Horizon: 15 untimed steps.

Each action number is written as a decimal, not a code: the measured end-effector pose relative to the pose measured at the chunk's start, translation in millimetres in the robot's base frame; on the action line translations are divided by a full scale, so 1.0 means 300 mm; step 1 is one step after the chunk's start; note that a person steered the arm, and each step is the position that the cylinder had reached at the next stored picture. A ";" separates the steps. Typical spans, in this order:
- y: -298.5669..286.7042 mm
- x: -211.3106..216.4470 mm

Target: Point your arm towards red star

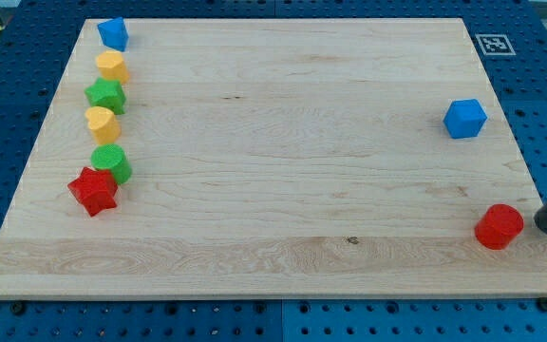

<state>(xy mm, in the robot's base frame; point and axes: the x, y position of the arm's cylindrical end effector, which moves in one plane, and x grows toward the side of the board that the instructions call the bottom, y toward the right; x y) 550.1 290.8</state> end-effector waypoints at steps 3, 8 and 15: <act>-0.174 0.053; -0.436 -0.061; -0.821 0.185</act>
<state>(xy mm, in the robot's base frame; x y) 605.6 44.4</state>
